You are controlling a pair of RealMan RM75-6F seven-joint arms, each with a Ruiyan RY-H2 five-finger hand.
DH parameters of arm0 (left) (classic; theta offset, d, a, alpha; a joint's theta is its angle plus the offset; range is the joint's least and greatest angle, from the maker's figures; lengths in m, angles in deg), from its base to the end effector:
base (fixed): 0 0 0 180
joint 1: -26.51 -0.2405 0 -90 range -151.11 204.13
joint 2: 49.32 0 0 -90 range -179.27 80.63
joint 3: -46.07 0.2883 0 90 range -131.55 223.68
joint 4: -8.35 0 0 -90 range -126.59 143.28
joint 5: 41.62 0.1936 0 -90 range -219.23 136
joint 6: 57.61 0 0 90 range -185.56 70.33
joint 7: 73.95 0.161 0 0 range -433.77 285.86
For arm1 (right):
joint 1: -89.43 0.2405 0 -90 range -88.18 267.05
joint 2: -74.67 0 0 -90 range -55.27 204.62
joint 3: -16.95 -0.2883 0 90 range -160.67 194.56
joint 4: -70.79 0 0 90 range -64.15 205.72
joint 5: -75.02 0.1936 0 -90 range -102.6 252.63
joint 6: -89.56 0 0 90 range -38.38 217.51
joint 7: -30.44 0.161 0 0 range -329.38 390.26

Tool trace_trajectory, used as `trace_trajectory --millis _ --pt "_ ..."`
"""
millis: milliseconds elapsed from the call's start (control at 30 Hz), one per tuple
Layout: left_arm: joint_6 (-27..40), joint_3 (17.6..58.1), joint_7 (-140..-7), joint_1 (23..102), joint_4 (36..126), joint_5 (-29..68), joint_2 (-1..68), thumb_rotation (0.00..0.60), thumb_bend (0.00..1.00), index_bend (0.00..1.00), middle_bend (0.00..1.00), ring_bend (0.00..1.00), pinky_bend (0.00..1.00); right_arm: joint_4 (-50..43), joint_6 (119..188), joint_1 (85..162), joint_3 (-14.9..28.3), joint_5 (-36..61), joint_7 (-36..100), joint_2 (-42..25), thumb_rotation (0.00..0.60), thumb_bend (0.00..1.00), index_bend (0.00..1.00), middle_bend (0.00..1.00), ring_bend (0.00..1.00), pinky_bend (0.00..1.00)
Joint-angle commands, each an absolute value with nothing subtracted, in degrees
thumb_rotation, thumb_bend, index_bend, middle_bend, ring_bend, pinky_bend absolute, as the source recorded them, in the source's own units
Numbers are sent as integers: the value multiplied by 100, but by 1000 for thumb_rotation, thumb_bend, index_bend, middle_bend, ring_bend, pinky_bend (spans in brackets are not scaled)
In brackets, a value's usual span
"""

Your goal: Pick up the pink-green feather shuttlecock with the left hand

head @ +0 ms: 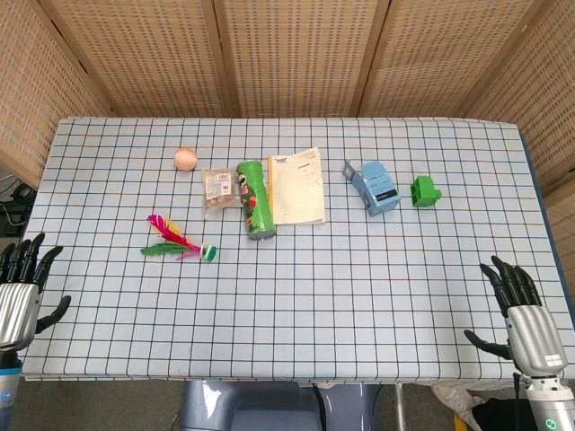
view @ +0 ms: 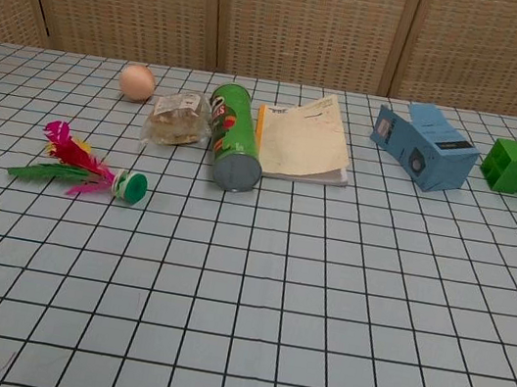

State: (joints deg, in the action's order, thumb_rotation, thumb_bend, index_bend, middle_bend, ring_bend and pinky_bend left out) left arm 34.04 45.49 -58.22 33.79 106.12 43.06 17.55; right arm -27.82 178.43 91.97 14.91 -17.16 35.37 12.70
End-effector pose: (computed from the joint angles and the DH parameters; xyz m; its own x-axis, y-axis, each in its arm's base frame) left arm -0.3057 0.2025 0.1770 0.5118 -0.0780 0.8555 0.8577 -0.0103 -0.5141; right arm -0.3037 -0.1813 0.1935 0.2502 0.0228 0.9679 -0.9640 -0.0873 0.2513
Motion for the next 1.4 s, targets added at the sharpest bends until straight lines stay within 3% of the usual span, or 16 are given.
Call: trace_trajectory --millis 33,600,833,1267,1400 --pt "3368 4528 -5807 3375 10618 4288 1747 600 269 137 0 0 0 -2772 17831 9200 1487 -1698 3527 1267 600 66 29 0 0 0" --pt "3100 4452 -5707 3408 10678 4250 1768 600 269 144 0 0 0 -2757 17857 9194 1480 -1694 3647 1294 600 66 28 0 0 0" --pt "2650 4197 -5282 3754 10820 4045 1770 600 269 150 0 0 0 -2662 17732 9244 1440 -1556 3629 1239 600 65 29 0 0 0" --pt "612 3326 -3971 5282 10544 2303 1886 600 296 378 0 0 0 -2570 17583 9300 1386 -1356 3458 1134 600 66 29 0 0 0" --pt "216 3251 -3717 5671 10137 1906 2149 600 300 388 0 0 0 -2499 17545 9322 1358 -1296 3438 1086 600 66 29 0 0 0"
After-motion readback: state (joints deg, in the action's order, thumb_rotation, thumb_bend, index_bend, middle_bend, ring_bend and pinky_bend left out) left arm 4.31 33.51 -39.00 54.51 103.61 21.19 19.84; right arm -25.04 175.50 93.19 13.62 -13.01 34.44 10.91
